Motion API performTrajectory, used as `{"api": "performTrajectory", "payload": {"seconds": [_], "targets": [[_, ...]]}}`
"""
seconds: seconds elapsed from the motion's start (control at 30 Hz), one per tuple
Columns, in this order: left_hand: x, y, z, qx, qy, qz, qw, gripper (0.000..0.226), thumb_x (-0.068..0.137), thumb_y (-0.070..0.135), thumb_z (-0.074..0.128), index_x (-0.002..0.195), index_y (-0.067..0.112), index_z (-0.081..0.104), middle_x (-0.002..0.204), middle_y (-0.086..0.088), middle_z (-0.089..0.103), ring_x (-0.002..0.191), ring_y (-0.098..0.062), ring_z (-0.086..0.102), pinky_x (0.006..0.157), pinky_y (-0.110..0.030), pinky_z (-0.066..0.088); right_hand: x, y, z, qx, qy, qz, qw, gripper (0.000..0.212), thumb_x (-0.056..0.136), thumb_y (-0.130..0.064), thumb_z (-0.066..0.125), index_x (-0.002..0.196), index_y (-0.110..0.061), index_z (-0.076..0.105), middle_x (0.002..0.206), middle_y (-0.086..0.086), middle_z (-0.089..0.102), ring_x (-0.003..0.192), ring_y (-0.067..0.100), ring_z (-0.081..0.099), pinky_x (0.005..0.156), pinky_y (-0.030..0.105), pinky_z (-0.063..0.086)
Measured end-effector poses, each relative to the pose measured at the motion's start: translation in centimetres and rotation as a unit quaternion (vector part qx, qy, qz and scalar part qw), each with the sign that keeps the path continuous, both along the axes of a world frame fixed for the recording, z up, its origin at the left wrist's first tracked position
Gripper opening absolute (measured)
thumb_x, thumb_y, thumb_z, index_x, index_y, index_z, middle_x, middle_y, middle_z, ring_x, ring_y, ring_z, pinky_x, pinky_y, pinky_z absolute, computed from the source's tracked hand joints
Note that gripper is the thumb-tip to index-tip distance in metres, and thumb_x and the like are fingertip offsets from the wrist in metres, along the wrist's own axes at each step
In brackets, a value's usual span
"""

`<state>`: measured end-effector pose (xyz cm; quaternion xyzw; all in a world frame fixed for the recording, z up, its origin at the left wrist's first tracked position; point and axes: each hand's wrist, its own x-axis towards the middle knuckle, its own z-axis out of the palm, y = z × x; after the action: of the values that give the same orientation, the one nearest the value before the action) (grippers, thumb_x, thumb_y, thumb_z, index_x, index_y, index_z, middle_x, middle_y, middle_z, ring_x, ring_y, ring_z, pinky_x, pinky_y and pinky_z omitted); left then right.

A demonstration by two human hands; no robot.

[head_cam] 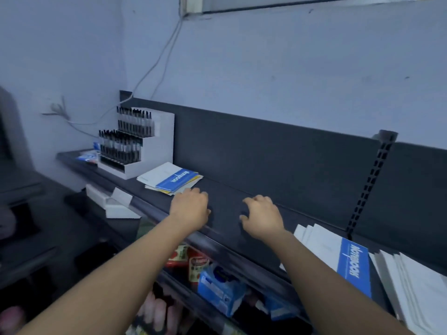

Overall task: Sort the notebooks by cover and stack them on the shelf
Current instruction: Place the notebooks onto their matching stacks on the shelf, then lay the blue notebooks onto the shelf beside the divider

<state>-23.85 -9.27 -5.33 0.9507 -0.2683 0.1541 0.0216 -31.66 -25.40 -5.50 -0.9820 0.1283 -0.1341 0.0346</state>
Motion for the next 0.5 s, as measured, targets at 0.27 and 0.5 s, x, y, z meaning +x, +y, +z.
{"api": "performTrajectory", "payload": {"seconds": [0.27, 0.5], "targets": [[9.2, 7.5, -0.5, 0.021, 0.006, 0.041, 0.999, 0.037, 0.094, 0.038, 0.049, 0.121, 0.013, 0.053, 0.120, -0.008, 0.055, 0.115, -0.027, 0.049, 0.088, -0.037, 0.042, 10.0, 7.1, -0.7, 0.022, 0.024, 0.027, 0.999, 0.047, 0.094, -0.035, 0.051, 0.137, -0.018, 0.045, 0.135, 0.007, 0.046, 0.127, 0.026, 0.038, 0.103, 0.036, 0.036], [16.0, 10.8, -1.9, 0.026, 0.028, 0.071, 0.997, 0.039, 0.094, 0.039, 0.049, 0.123, 0.012, 0.053, 0.123, -0.008, 0.054, 0.118, -0.028, 0.048, 0.092, -0.039, 0.042, 17.1, 10.3, -1.8, 0.025, 0.033, 0.054, 0.998, 0.040, 0.093, -0.034, 0.054, 0.129, -0.016, 0.051, 0.129, 0.008, 0.050, 0.121, 0.026, 0.041, 0.097, 0.036, 0.040]]}}
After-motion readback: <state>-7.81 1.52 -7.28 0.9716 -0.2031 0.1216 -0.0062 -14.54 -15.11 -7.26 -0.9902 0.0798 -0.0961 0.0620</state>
